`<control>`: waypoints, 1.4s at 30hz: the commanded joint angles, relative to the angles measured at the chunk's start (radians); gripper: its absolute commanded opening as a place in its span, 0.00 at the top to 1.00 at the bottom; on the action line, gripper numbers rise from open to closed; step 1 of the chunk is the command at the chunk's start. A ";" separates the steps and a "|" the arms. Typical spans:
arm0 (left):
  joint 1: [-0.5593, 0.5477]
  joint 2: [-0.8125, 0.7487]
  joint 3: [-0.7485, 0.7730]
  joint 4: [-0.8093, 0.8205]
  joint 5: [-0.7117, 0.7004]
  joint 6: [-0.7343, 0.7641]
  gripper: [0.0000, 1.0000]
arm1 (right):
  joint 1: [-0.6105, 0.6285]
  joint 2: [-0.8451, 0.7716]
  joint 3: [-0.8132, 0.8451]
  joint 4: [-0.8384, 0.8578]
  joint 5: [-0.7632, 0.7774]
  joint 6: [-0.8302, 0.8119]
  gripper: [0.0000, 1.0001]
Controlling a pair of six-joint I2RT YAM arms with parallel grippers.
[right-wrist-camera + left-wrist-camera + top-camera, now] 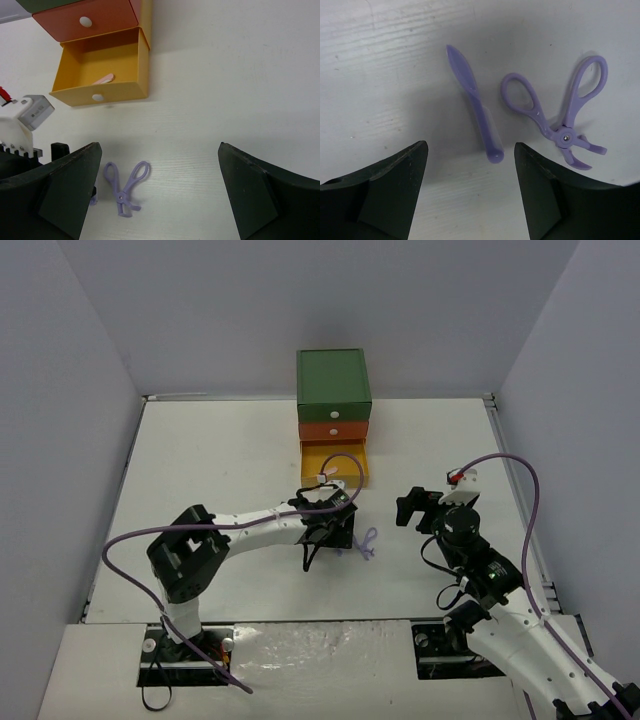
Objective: Organize the makeup
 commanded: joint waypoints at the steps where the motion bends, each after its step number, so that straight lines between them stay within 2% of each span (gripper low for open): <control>1: -0.003 0.011 0.060 -0.006 0.002 -0.043 0.38 | -0.004 -0.006 0.006 0.043 -0.002 0.006 0.00; 10: -0.005 0.081 0.110 -0.082 -0.020 -0.019 0.57 | -0.004 0.001 0.005 0.043 0.000 0.003 0.00; 16: -0.009 0.094 0.114 -0.130 -0.037 0.005 0.85 | -0.004 -0.011 -0.004 0.043 0.000 0.006 0.00; 20: -0.009 0.065 0.093 -0.139 -0.055 0.016 0.99 | -0.004 -0.001 0.000 0.043 -0.002 0.006 0.00; 29: -0.009 -0.026 0.100 -0.128 -0.079 0.134 1.00 | -0.004 -0.009 0.001 0.043 -0.003 0.006 0.00; 32: -0.005 -0.073 0.124 -0.129 -0.127 0.209 1.00 | -0.006 -0.023 0.001 0.043 -0.004 0.006 0.00; 36: 0.034 -0.111 0.186 -0.118 -0.163 0.425 1.00 | -0.004 -0.029 0.004 0.042 -0.009 0.006 0.00; 39: 0.108 -0.108 0.239 -0.086 -0.154 0.578 1.00 | -0.004 -0.028 0.004 0.042 -0.012 0.008 0.00; 42: 0.165 -0.064 0.310 -0.007 -0.128 0.797 1.00 | -0.004 -0.028 0.001 0.040 -0.014 0.009 0.00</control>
